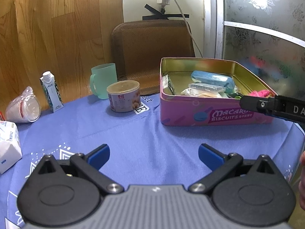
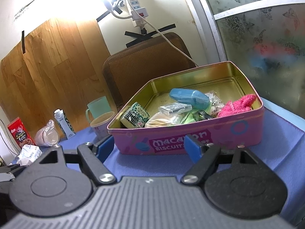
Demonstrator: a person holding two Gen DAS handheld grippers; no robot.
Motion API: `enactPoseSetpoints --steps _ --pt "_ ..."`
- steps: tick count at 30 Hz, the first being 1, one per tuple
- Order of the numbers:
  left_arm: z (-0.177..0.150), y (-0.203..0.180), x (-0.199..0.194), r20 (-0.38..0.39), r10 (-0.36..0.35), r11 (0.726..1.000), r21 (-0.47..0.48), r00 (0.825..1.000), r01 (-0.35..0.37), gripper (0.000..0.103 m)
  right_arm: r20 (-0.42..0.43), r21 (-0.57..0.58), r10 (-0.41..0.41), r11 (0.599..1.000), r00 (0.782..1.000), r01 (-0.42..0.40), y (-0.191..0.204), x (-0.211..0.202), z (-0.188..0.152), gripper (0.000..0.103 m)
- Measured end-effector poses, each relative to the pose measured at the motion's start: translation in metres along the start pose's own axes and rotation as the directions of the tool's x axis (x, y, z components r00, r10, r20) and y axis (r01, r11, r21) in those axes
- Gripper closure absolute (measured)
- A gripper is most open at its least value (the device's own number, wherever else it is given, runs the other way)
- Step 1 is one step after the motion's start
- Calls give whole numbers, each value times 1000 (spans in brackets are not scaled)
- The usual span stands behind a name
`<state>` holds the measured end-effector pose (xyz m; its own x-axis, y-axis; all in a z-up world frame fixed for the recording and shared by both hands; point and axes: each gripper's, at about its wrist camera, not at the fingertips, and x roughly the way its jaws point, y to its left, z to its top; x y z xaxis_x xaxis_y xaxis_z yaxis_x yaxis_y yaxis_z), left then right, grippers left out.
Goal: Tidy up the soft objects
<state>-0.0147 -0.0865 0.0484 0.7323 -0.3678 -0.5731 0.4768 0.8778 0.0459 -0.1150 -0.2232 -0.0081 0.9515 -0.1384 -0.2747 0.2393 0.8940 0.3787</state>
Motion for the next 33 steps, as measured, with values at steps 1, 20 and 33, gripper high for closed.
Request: enactPoseSetpoints --steps 1,20,33 --pt "0 0 0 0 1 1000 1 1000 -1 0 -1 -1 0 1000 1000 0 0 0 -1 21" --pt "-1 1 7 -44 8 1000 4 999 -7 0 -7 -5 2 1000 1000 -2 1 1 -2 21" --pt "-2 4 15 -82 12 1000 -8 997 -13 0 -16 -8 9 1000 1000 -9 3 2 -3 21"
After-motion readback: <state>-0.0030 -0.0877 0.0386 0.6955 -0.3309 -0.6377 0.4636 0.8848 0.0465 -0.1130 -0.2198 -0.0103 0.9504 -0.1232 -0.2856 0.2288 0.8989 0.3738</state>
